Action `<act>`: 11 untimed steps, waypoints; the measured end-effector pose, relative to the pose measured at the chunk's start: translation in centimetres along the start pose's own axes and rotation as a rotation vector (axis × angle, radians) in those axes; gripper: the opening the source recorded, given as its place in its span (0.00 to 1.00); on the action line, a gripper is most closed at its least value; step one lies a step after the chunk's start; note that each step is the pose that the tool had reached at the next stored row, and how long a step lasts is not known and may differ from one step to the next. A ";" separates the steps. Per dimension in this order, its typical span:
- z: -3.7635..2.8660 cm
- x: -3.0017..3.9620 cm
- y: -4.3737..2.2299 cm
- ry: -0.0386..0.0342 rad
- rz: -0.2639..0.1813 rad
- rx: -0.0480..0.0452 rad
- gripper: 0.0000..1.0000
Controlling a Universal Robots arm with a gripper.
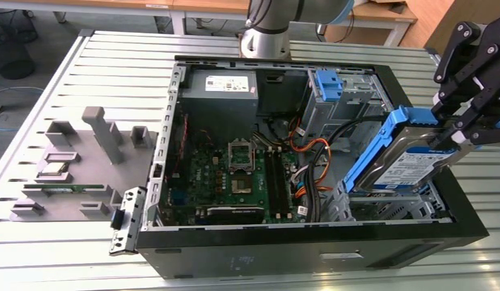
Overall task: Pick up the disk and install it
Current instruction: 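Insert the disk into the insertion slot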
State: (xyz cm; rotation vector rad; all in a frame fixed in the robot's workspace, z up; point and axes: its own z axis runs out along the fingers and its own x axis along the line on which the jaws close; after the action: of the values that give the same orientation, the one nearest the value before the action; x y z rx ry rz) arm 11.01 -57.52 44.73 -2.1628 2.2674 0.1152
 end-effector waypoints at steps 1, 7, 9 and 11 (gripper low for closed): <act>0.01 0.00 -0.06 -0.0001 0.000 0.0000 0.35; 0.17 0.00 -0.16 0.0001 0.000 0.0000 0.35; 0.32 0.01 -0.17 0.0000 0.000 0.0000 0.35; 0.48 0.02 -0.18 -0.0001 0.000 0.0000 0.35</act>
State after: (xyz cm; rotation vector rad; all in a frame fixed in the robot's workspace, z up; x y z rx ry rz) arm 11.16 -57.52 44.24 -2.1628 2.2673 0.1153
